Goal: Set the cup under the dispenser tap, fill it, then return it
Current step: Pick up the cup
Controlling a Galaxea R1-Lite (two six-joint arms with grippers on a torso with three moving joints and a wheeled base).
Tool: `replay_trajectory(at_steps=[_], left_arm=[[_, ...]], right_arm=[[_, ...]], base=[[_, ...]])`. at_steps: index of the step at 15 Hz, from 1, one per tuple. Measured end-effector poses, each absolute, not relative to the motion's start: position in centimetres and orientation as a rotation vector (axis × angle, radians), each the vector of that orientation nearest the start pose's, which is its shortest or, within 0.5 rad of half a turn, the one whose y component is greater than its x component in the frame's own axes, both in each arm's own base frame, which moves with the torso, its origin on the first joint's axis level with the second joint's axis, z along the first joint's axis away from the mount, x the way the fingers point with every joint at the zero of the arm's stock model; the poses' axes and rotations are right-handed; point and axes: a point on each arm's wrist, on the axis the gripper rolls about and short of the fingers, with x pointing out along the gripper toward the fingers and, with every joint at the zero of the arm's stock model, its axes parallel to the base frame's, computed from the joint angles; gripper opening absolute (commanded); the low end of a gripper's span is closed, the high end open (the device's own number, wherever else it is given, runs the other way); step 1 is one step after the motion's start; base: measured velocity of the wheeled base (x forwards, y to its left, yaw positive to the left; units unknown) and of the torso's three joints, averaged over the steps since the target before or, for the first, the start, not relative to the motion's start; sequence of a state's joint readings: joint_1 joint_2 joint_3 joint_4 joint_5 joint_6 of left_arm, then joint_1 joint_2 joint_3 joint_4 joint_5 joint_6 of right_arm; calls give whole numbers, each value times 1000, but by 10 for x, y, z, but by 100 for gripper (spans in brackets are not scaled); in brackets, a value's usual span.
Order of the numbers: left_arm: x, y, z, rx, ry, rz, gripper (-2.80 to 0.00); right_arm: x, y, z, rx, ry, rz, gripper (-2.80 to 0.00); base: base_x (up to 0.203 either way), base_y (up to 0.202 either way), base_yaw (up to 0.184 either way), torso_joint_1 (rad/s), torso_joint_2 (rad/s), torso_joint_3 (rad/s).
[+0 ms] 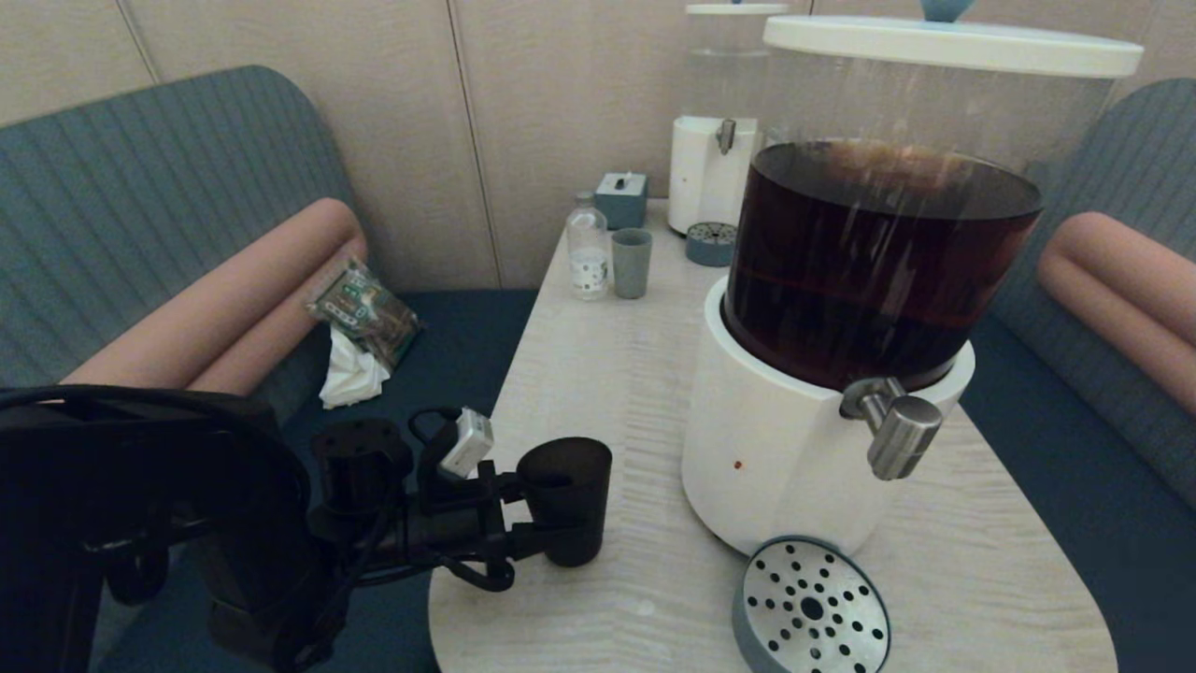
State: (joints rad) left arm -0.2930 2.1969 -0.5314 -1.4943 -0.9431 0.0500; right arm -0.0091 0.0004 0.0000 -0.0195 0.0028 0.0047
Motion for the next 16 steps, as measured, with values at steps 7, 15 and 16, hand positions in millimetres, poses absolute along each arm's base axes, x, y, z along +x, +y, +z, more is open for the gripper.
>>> replay_trajectory(at_steps=[7,15,16], left_arm=[[267,-104,108,1,16,-1251,-280],[215,-123,135,-33,-14,-1344,-280],[210,-126,135,-36,-11,-1358,-280]], right_arm=[[-23,0,77,4,-19,-7,-280],[-23,0,77,4,-19,-7,-280],[-23,0,78,5,-20,-6,-280]], base=[[0,0,0,0,0,0],[0,0,0,0,0,0],[0,0,0,0,0,0]])
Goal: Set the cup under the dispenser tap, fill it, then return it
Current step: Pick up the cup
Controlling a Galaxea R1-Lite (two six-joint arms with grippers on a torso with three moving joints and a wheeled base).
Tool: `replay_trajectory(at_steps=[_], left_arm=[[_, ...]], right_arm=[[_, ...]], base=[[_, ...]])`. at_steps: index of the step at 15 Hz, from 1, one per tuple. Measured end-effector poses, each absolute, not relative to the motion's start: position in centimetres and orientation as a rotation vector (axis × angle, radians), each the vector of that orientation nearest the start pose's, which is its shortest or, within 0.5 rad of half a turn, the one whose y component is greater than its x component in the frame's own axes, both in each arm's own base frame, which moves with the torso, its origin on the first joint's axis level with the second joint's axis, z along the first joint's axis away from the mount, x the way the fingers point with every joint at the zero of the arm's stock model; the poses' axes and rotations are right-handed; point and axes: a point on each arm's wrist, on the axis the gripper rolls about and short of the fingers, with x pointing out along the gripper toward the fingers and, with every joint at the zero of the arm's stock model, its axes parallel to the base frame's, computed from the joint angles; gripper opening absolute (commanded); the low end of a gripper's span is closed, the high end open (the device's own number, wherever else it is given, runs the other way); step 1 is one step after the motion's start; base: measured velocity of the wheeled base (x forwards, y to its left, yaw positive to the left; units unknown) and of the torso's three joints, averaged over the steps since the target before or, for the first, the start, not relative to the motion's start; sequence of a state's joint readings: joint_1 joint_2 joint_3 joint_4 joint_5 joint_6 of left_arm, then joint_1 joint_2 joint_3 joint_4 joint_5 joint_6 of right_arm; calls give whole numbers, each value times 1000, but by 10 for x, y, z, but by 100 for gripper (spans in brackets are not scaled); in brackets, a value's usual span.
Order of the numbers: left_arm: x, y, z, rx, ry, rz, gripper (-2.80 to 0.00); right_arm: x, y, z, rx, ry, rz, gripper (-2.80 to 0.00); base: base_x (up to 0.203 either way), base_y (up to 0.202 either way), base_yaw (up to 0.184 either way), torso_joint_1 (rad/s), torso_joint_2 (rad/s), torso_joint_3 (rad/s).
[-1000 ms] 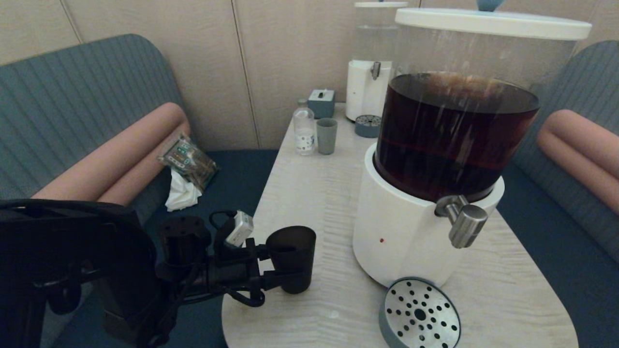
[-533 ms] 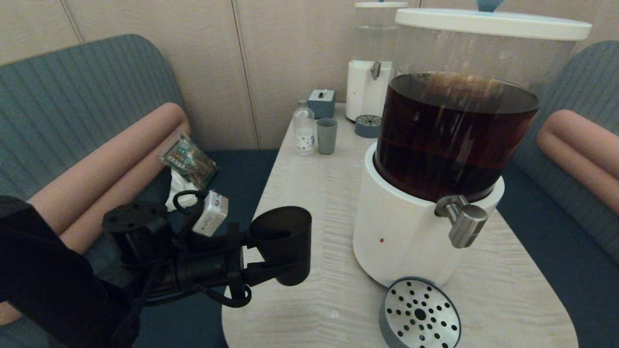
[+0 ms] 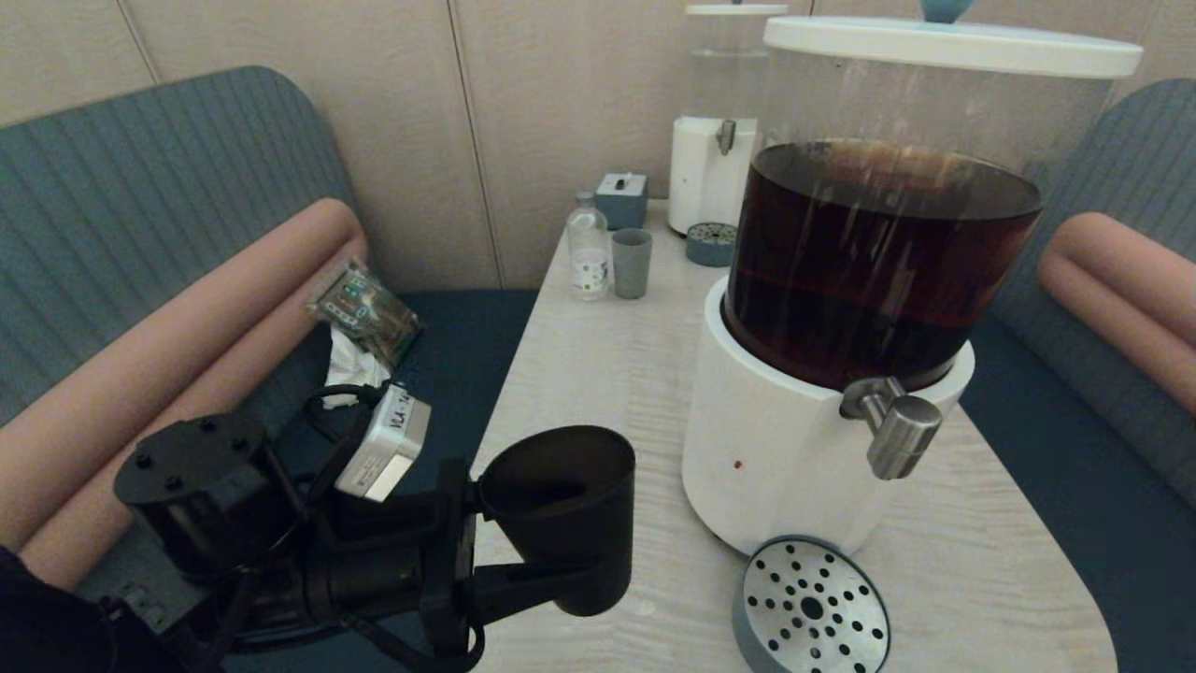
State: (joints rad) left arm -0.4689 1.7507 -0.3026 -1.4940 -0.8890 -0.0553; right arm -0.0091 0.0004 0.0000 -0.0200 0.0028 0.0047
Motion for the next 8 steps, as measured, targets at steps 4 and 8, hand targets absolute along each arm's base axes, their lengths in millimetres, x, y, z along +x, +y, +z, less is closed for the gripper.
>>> replay_trajectory(at_steps=[4,8], left_arm=[[211,-146,137,-37,-27,-1428,-280],[221,-189,141,-56,-65,-1503,-280]], right_arm=[[-23,0,77,4,-19,-6,-280],[-23,0,77,5,-19,-6,-280]], base=[[0,0,0,0,0,0],[0,0,0,0,0,0]])
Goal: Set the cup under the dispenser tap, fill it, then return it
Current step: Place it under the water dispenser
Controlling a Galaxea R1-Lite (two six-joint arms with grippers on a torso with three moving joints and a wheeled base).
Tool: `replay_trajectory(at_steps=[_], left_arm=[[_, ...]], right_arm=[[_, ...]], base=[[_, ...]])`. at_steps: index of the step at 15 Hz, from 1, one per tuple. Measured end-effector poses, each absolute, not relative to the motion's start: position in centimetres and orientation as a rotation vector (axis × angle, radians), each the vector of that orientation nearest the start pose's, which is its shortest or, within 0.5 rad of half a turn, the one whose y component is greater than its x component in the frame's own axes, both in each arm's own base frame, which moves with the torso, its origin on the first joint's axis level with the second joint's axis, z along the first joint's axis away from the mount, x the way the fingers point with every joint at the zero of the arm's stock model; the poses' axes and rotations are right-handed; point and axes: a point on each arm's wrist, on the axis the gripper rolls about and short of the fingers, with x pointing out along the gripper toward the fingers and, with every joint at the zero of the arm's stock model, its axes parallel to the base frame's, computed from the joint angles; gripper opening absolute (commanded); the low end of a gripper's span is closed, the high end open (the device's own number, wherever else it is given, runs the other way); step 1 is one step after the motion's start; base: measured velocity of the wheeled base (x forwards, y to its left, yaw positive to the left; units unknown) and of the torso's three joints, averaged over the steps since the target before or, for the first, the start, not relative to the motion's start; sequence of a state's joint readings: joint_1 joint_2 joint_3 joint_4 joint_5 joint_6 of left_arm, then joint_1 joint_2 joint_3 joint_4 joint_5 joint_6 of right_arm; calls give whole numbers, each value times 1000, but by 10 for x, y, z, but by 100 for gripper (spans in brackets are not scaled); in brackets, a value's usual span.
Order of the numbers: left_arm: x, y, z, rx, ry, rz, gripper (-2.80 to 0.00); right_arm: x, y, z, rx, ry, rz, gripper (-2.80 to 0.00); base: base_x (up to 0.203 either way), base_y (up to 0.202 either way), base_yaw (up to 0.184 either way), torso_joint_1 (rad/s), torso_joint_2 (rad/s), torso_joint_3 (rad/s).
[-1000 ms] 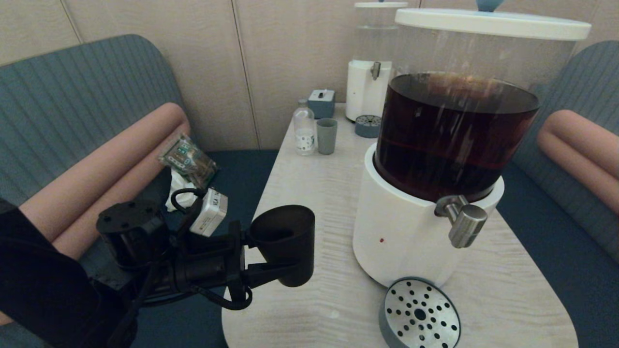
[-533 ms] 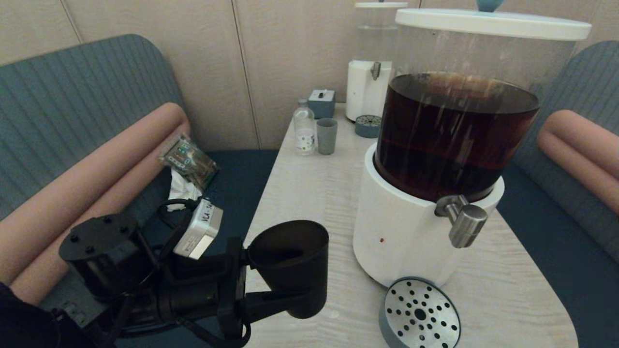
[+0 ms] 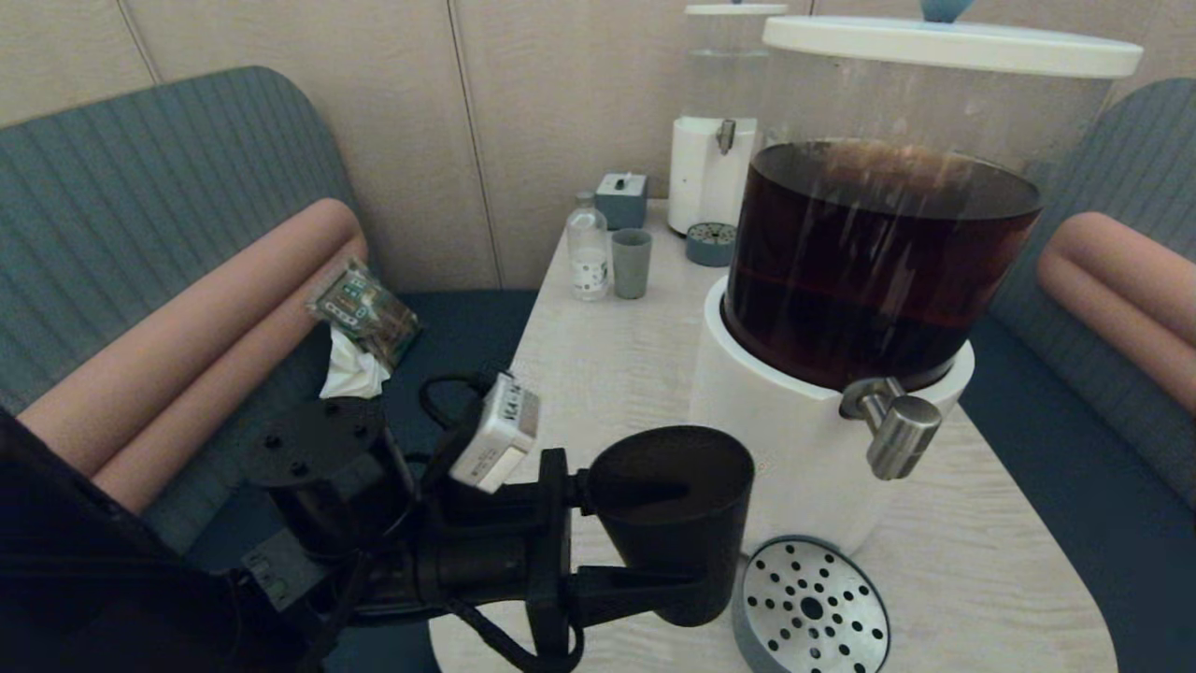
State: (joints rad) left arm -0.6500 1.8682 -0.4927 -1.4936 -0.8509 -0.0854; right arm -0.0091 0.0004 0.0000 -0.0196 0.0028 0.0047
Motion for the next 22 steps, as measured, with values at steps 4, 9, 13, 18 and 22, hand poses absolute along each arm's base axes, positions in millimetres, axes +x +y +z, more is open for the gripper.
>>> replay_trajectory(at_steps=[4,9,13,18,22], left_arm=[[222,-214,127,-70,-26,-1522,-280],[235,-229,114,-74,-3,-1516,-280],[254,-251,107,-82,-27,-1526,-280],[262,-268,93,-89,-16,-1541,-280],[265,-280,85,-93,-13,-1539,-280]], right_arm=[[-23,0,77,4,-19,-7,-280],[-23,0,77,5,-19,-6,-280],[-23,0,77,4,-19,-6,-280],[-23,0,77,5,-19,-7,-280],[-23,0,77,4,-19,-6,-280]], base=[[0,0,0,0,0,0],[0,0,0,0,0,0],[0,0,0,0,0,0],[0,0,0,0,0,0],[0,0,0,0,0,0]])
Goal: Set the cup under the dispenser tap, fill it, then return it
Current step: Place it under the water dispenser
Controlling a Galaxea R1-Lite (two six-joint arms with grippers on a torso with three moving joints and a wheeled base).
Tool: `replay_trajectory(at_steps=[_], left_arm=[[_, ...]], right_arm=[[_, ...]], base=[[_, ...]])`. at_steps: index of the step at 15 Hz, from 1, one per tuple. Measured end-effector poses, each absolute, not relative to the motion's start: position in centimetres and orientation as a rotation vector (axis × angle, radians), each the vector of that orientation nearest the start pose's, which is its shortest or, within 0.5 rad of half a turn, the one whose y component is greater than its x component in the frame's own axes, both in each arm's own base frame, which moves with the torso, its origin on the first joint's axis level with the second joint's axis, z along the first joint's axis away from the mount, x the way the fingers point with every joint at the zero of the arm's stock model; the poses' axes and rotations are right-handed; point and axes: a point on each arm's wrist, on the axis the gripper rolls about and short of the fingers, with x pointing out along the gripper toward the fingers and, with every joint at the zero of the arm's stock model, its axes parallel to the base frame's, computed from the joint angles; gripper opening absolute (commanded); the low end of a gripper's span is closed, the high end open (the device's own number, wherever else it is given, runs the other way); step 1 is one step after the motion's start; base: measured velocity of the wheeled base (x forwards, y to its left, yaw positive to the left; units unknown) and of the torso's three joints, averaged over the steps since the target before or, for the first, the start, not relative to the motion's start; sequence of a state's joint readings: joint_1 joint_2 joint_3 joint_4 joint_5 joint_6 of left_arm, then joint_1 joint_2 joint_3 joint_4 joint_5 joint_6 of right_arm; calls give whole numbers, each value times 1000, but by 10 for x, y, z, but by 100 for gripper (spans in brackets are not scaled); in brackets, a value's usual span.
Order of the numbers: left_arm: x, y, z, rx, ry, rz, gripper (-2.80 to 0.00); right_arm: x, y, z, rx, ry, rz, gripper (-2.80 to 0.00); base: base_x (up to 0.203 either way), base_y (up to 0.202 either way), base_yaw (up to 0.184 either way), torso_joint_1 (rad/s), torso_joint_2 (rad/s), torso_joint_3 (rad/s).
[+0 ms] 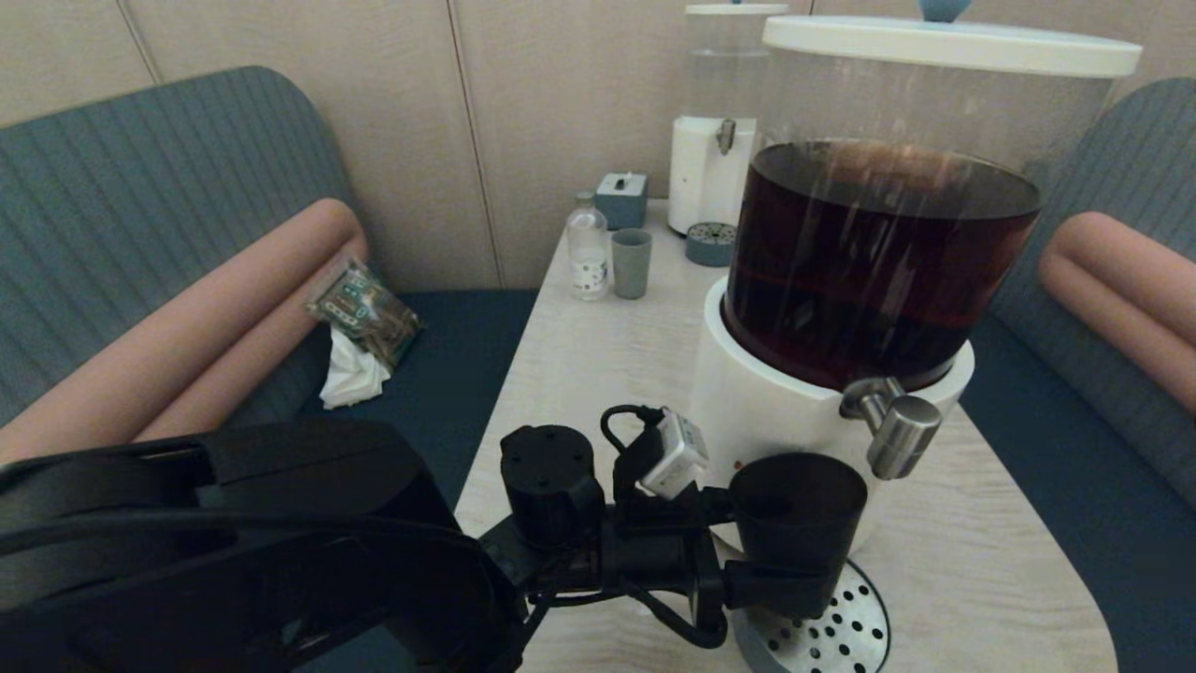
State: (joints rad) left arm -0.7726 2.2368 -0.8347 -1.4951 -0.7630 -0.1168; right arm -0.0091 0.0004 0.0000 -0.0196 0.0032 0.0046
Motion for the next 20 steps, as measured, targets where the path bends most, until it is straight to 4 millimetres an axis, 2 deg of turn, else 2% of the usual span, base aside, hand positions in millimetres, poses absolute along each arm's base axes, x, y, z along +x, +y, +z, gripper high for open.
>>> replay_trajectory(at_steps=[5,20], left_arm=[[267,-293,78,-95,-19,-1556,-280],[270,-303,62,-94,6,-1567,-280]], right_arm=[[-23,0,77,4,-19,-6,-280],[-23,0,77,5,-19,-6,-280]], base=[[0,0,0,0,0,0],[0,0,0,0,0,0]])
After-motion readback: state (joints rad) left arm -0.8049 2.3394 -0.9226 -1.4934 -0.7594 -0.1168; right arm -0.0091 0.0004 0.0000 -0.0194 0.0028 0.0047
